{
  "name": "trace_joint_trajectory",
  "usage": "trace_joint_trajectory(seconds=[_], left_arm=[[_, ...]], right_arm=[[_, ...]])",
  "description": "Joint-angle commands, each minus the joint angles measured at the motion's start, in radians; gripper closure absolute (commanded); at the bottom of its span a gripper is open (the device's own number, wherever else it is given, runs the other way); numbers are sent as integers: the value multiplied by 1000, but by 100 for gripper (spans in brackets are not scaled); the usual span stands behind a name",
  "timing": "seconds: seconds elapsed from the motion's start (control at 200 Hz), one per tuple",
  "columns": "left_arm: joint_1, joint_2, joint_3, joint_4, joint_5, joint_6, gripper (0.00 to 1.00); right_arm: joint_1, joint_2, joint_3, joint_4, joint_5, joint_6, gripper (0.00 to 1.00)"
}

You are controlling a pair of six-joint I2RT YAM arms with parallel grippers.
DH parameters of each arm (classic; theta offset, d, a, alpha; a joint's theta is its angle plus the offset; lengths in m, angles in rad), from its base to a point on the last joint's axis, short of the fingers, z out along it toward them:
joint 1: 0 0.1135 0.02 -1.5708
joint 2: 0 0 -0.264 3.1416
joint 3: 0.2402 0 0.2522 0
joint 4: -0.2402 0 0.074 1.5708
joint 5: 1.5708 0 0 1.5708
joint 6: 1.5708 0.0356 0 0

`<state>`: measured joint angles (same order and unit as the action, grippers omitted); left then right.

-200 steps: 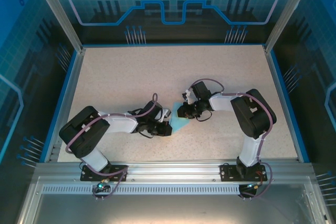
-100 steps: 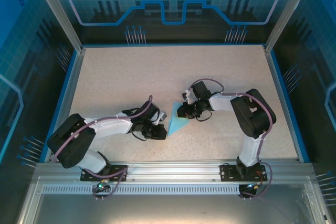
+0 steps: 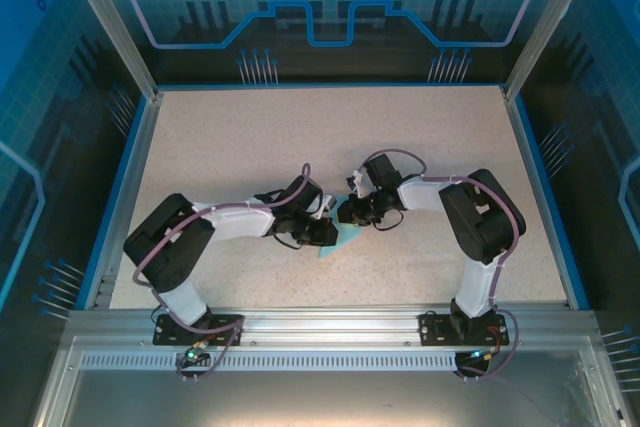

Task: Fold a paper plane with a square sheet of paper (pick it up from the middle)
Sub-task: Fourth fold the wing at the center of the table.

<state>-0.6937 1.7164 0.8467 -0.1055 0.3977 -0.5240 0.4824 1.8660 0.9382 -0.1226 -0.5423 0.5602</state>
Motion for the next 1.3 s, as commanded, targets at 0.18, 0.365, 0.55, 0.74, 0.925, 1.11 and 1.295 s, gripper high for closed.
trace_joint_trajectory(seconds=[0.18, 0.365, 0.55, 0.74, 0.925, 1.11, 1.295], left_arm=[[3, 53, -22, -15, -64, -4, 90], [2, 34, -61, 2, -58, -8, 90], [2, 34, -57, -1, -56, -5, 90], [2, 34, -62, -8, -60, -1, 90], [3, 40, -81, -21, -73, 9, 91], [2, 40, -115, -5, -72, 6, 91], [2, 32, -142, 9, -76, -2, 91]], right_arm=[[-16, -38, 12, -27, 18, -2, 79], [2, -84, -3, 0, -38, 2, 80], [28, -35, 2, -2, 12, 20, 82], [8, 13, 7, 19, 75, 25, 83], [-43, 37, 38, 19, 107, 31, 83], [-74, 66, 90, -23, 164, 36, 82], [-122, 97, 118, -37, 177, 27, 82]])
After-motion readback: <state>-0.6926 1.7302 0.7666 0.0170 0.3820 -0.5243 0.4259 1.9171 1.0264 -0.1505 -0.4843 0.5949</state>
